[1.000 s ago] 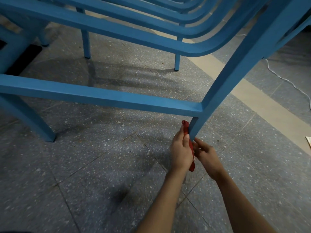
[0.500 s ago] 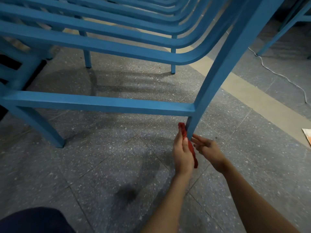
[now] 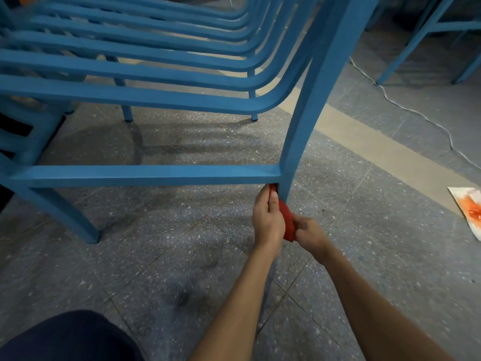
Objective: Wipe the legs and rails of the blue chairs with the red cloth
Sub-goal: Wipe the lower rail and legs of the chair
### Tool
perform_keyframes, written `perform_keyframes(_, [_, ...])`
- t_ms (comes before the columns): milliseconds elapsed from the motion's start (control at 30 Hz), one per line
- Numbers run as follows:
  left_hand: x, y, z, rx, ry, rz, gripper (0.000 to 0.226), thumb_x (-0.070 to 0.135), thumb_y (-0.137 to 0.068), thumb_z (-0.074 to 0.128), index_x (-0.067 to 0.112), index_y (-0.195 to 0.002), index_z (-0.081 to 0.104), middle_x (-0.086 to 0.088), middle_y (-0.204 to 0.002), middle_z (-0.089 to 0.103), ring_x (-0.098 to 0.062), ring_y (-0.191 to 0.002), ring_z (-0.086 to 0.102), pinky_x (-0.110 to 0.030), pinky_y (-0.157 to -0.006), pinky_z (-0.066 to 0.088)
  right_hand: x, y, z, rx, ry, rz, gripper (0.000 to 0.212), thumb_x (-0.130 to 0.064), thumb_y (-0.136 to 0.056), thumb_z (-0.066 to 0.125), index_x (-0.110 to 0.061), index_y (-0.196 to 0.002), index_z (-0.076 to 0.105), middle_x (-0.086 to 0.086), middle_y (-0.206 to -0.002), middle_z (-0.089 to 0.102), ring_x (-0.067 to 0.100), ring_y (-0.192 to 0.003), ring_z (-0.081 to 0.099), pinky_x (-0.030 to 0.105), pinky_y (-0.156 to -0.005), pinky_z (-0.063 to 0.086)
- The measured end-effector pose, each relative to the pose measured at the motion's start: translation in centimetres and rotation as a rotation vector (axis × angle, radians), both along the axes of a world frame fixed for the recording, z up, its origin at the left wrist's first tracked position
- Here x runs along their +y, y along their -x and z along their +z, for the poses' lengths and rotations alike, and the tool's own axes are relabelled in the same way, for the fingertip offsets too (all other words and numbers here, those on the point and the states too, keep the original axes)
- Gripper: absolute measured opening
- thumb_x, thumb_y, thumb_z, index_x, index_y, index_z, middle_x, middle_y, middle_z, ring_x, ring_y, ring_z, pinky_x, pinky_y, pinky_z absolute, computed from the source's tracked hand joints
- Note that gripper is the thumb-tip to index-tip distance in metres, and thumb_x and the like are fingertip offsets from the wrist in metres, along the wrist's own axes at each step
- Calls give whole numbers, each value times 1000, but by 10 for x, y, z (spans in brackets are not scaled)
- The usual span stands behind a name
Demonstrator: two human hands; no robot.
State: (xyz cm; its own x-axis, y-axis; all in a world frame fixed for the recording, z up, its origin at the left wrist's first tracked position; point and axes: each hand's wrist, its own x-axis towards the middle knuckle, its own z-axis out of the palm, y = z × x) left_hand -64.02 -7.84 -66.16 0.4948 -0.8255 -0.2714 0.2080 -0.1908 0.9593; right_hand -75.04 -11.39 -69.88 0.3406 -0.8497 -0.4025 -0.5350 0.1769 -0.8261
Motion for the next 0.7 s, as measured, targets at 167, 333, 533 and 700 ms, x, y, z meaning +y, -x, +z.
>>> perform_keyframes(167, [16,13,20,-7,58,73,37,26,-101,38,29,-137,46,13,-130,48,-6,-119,47,-31,-106,38,4,1,5,50,27,-34,29,8,-85,56,-17,-86,70,-14,-68,68,8,-74,64,17,-63,50])
perform_keyframes(333, [42,7,31,116,18,-1,35,35,-99,40,36,-133,49,11,-133,54,-7,-119,52,-38,-104,42,8,-8,22,-78,-82,-31,19,-5,-94,56,-11,-112,57,-21,-71,64,-16,-54,58,5,-54,45])
perform_keyframes(533, [60,-18,100,-101,174,105,35,35,-99,37,29,-131,51,12,-121,59,-6,-110,57,-27,-94,48,4,-1,17,-10,-37,-89,54,9,-85,50,-6,-137,51,11,-132,59,10,-113,60,21,-92,48])
perform_keyframes(700, [9,-49,109,-993,-3,-106,38,29,-101,35,28,-138,43,11,-137,48,-11,-123,43,-29,-99,31,1,-16,48,-125,113,-216,60,15,-87,36,-13,-138,50,5,-135,56,14,-129,49,28,-107,40])
